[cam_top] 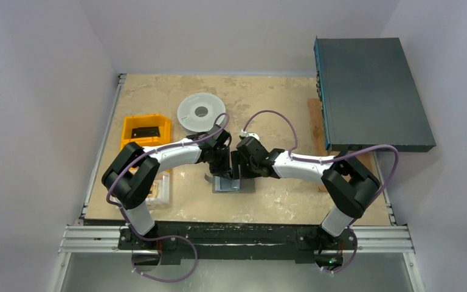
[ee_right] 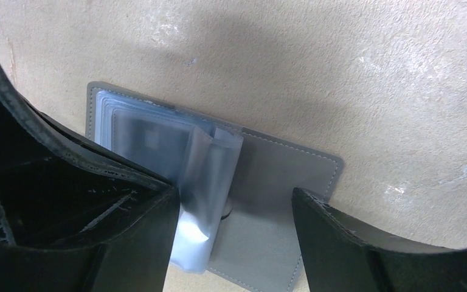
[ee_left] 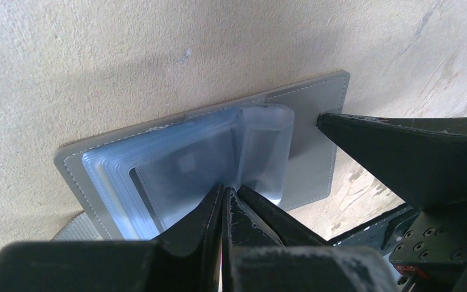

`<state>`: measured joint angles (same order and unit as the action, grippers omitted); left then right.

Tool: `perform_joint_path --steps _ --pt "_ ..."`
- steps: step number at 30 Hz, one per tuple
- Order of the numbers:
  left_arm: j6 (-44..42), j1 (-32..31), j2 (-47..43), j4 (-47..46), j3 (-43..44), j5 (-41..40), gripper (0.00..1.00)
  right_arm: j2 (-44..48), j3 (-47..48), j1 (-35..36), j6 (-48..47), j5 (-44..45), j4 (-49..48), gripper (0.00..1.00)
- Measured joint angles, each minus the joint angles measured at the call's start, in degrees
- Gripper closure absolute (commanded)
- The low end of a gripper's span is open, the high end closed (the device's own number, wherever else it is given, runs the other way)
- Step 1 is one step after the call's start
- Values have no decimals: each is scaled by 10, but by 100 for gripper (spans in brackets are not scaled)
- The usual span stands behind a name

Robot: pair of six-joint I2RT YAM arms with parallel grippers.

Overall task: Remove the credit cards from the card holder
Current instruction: Open the card holder at the center of the board.

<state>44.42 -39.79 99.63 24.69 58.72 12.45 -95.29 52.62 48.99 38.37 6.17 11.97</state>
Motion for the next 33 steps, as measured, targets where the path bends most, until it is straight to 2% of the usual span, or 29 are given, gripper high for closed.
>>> perform_joint_path --steps 9,15,20,25,33 --pt "-1 0 0 3 3 0 99 -29 24 0 -1 12 -1 48" --pt "-5 0 -17 23 3 -6 95 -51 36 -1 2 20 -24 74" --pt "-10 13 -76 42 -3 -21 93 -51 31 -6 9 23 -26 86" --pt "-17 32 -115 47 -31 -35 93 -48 25 -8 13 28 -28 91" --pt "-18 34 -116 57 -74 -41 96 -44 17 -8 18 33 -37 94"
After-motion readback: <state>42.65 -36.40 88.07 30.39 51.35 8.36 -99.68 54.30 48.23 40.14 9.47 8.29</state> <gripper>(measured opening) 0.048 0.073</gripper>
